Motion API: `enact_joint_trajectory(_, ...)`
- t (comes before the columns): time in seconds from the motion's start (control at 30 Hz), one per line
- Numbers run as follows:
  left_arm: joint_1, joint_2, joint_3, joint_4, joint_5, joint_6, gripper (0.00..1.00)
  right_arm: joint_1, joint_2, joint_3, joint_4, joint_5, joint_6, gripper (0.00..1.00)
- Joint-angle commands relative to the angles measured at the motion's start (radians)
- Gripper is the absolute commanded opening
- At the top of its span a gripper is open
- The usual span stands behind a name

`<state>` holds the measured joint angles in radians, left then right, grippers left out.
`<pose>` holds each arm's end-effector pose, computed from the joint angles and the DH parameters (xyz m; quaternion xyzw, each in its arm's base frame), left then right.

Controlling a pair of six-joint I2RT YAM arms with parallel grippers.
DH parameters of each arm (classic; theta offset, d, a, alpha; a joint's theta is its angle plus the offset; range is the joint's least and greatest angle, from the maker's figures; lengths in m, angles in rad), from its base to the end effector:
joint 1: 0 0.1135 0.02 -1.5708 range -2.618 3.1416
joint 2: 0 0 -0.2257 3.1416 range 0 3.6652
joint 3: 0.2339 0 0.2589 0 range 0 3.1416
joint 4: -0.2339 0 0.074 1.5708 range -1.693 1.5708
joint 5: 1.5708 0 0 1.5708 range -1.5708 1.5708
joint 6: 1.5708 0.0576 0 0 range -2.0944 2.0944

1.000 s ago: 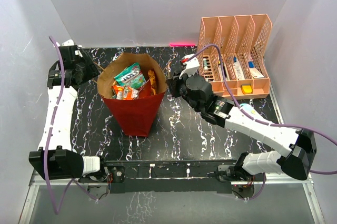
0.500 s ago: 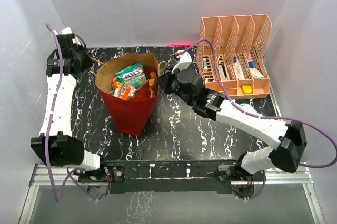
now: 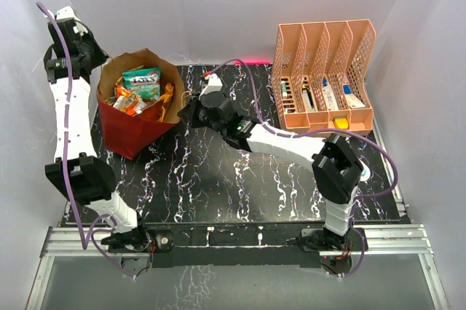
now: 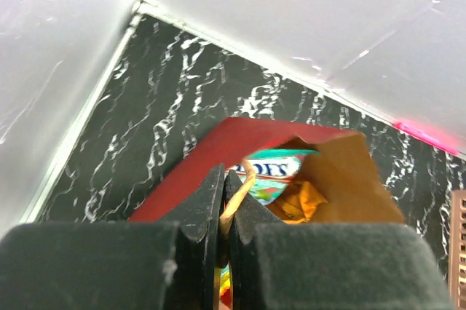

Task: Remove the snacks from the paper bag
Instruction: Adjust the paper bag at the center of the board.

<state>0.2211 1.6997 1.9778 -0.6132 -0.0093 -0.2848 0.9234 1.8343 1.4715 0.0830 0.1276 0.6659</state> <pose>0.3892 0.0880 0.4209 -0.2066 0.7885 -0.0147 0.5791 0.2842 0.3638 0.2619 -0.0643 0.7955 0.3928 0.4569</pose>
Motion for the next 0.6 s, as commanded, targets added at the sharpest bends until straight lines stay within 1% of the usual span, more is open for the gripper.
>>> enact_joint_trajectory(0.0, -0.005, -0.188, -0.181, 0.246, 0.228, 0.033, 0.0, 0.038, 0.007, 0.008, 0.184, -0.042, 0.157, 0.08)
enact_joint_trajectory(0.17, -0.007, -0.39, -0.514, 0.396, 0.31, -0.019, 0.0, 0.104, -0.004, -0.097, 0.209, -0.032, 0.174, 0.08)
enact_joint_trajectory(0.23, -0.017, -0.479, -0.607, 0.439, 0.334, -0.054, 0.0, 0.128, -0.04, -0.15, 0.199, -0.009, 0.169, 0.08)
enact_joint_trajectory(0.3, -0.046, -0.535, -0.66, 0.45, 0.351, -0.049, 0.0, 0.139, -0.079, -0.216, 0.188, -0.004, 0.169, 0.08)
enact_joint_trajectory(0.43, -0.098, -0.611, -0.698, 0.383, 0.339, -0.05, 0.0, 0.141, -0.204, -0.345, 0.16, -0.022, 0.161, 0.09)
enact_joint_trajectory(0.5, -0.111, -0.647, -0.74, 0.365, 0.365, -0.079, 0.0, 0.141, -0.255, -0.394, 0.125, -0.024, 0.147, 0.1)
enact_joint_trajectory(0.57, -0.114, -0.68, -0.779, 0.362, 0.42, -0.101, 0.0, 0.141, -0.304, -0.438, 0.084, -0.021, 0.131, 0.11)
